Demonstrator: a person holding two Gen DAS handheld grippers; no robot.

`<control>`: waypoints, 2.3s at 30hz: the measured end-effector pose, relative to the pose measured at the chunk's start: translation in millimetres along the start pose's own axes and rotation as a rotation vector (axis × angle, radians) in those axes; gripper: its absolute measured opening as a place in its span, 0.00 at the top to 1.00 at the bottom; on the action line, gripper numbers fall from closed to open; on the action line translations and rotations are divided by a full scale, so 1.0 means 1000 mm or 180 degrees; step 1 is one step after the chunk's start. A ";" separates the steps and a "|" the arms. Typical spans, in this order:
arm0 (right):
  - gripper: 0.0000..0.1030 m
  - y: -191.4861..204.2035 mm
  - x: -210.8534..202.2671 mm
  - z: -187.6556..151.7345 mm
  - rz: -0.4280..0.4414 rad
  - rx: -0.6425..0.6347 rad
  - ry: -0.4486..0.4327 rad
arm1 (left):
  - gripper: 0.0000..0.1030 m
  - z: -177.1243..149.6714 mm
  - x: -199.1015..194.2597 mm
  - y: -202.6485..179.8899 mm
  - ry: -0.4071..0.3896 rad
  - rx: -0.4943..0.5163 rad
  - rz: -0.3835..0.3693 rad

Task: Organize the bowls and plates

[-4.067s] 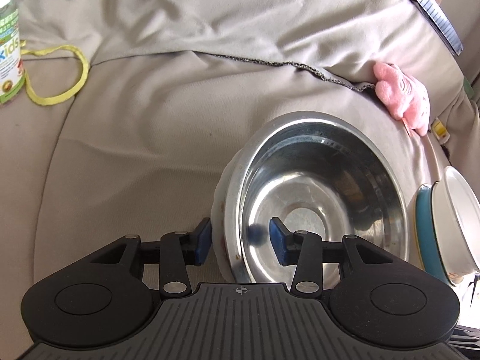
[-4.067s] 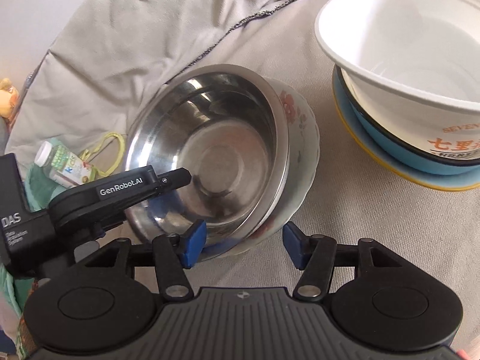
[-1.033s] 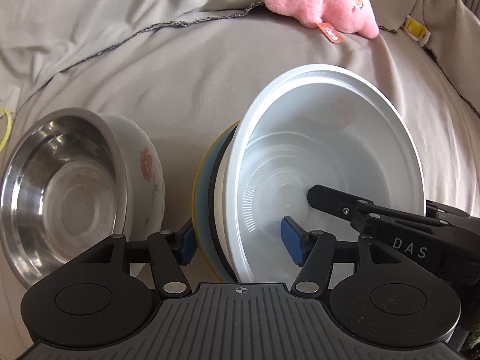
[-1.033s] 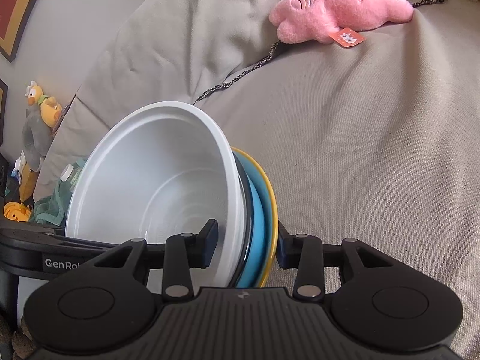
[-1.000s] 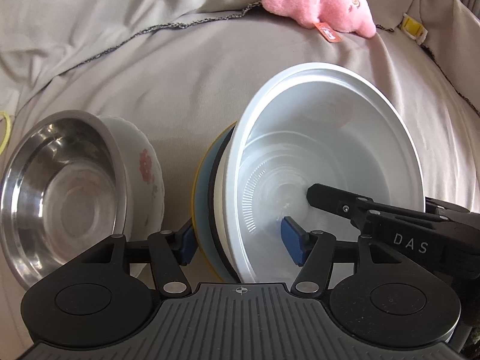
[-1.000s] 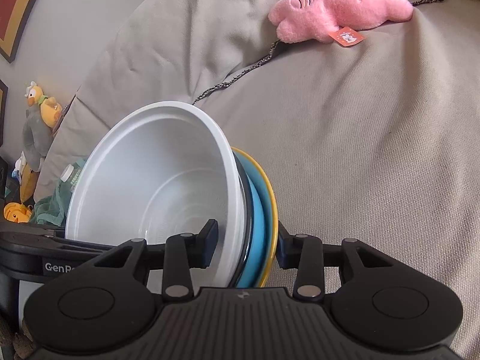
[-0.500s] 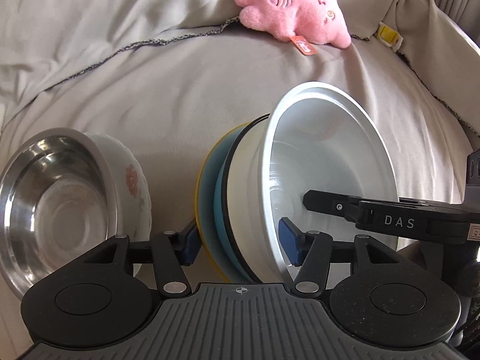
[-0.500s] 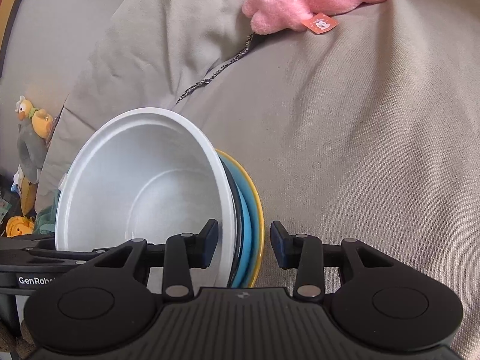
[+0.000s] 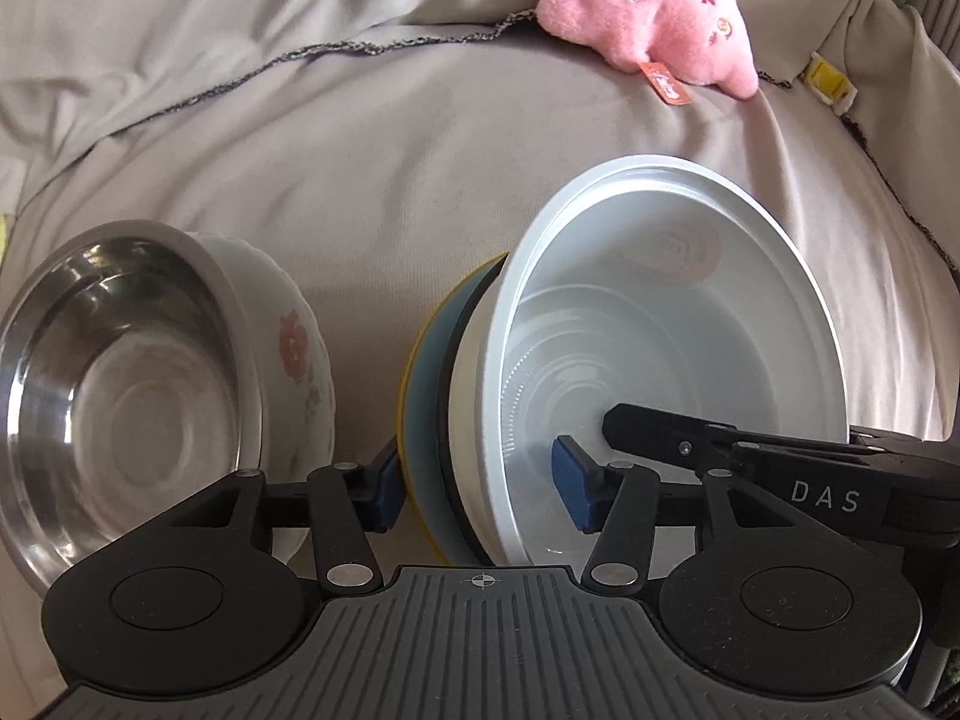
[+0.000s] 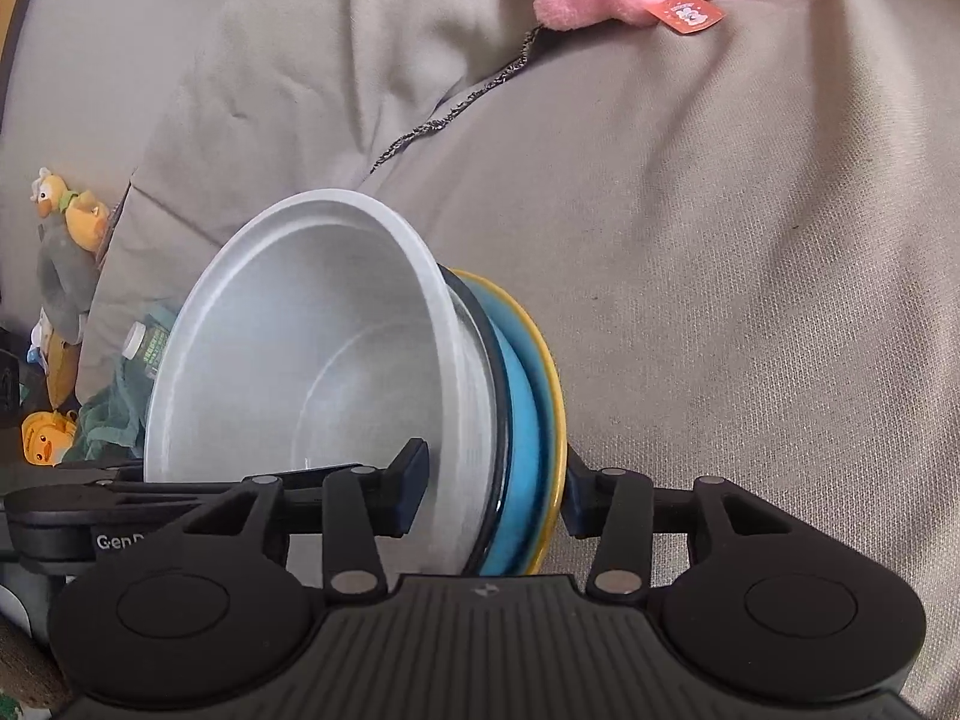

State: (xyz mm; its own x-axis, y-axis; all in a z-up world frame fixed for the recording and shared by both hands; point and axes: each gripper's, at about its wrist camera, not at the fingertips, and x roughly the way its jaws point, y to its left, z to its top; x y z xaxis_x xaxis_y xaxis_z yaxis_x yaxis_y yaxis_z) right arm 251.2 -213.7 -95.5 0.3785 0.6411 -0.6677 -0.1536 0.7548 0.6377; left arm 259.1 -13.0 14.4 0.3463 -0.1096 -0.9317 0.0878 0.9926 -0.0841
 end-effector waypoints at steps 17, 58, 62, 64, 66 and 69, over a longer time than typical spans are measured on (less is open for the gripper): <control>0.56 -0.042 -0.003 -0.001 0.0484 0.0422 0.0045 | 0.46 0.012 -0.008 -0.036 -0.0036 0.0340 0.0278; 0.51 -0.020 0.000 -0.001 0.0231 0.0484 0.0130 | 0.47 0.010 0.001 -0.041 0.0106 0.0592 0.0286; 0.51 -0.012 -0.001 -0.003 0.0149 0.0426 0.0077 | 0.48 0.007 0.000 -0.034 0.0100 0.0578 0.0222; 0.51 -0.014 -0.003 -0.007 0.0116 0.0586 0.0068 | 0.49 0.007 -0.001 -0.034 0.0073 0.0606 0.0220; 0.51 -0.014 -0.003 -0.013 0.0102 0.0699 0.0086 | 0.50 0.007 -0.002 -0.036 0.0046 0.0658 0.0243; 0.53 -0.014 -0.003 -0.018 0.0123 0.0750 0.0083 | 0.49 0.008 -0.001 -0.038 0.0040 0.0693 0.0274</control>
State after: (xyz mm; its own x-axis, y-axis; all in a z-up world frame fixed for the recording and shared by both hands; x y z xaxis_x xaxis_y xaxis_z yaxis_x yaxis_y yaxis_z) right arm 235.6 -223.7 -109.8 0.3523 0.6746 -0.6488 0.0508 0.6784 0.7329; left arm 263.2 -51.0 21.3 0.3496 -0.0230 -0.9366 0.2585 0.9633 0.0728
